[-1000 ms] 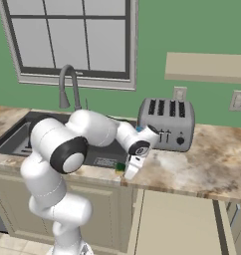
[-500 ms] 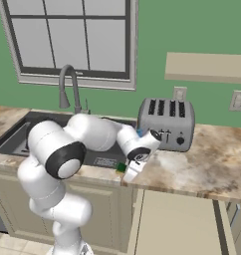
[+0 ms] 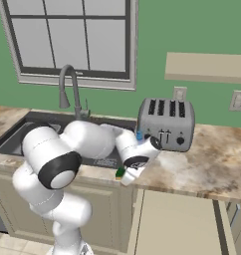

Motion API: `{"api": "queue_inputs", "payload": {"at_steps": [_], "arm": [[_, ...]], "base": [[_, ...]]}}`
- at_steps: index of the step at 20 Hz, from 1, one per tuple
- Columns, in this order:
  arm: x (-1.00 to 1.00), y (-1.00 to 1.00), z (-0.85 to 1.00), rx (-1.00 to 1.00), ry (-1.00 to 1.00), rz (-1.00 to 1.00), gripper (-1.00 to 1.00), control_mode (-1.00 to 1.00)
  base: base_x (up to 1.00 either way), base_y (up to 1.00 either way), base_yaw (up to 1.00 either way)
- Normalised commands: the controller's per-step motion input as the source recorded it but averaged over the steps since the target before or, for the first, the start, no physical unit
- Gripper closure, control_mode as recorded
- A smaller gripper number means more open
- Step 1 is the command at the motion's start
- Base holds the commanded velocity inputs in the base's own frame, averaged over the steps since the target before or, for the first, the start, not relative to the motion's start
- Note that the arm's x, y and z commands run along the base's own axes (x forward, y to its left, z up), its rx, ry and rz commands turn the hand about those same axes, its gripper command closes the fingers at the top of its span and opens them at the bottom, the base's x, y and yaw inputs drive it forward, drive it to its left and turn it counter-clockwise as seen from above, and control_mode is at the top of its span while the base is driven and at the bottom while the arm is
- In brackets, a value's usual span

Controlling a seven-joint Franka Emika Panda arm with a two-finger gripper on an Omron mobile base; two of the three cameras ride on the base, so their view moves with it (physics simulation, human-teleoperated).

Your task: Restock the sink supplies by placing the sponge and soap dispenser on the counter and next to the sink. Make sure the soap dispenser is upright.

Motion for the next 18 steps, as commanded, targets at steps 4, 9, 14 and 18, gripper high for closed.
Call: {"api": "queue_inputs", "payload": {"at_steps": [4,9,14,18], "arm": [[-0.37,-0.12,0.19,0.01,-0.08,-0.14,-1.00,-1.00],[-0.68,-0.27,0.61,0.02,-0.07,-0.15,-1.00,-1.00],[-0.74,-0.14,0.96,0.01,-0.06,-0.12,-1.00,-1.00],[-0.86,0.00,0.90,0.00,-0.04,-0.09,-1.00,-1.00]], "base": [[0.00,0.00,0.00],[0.00,0.00,0.00],[0.00,0.00,0.00],[0.00,0.00,0.00]]}}
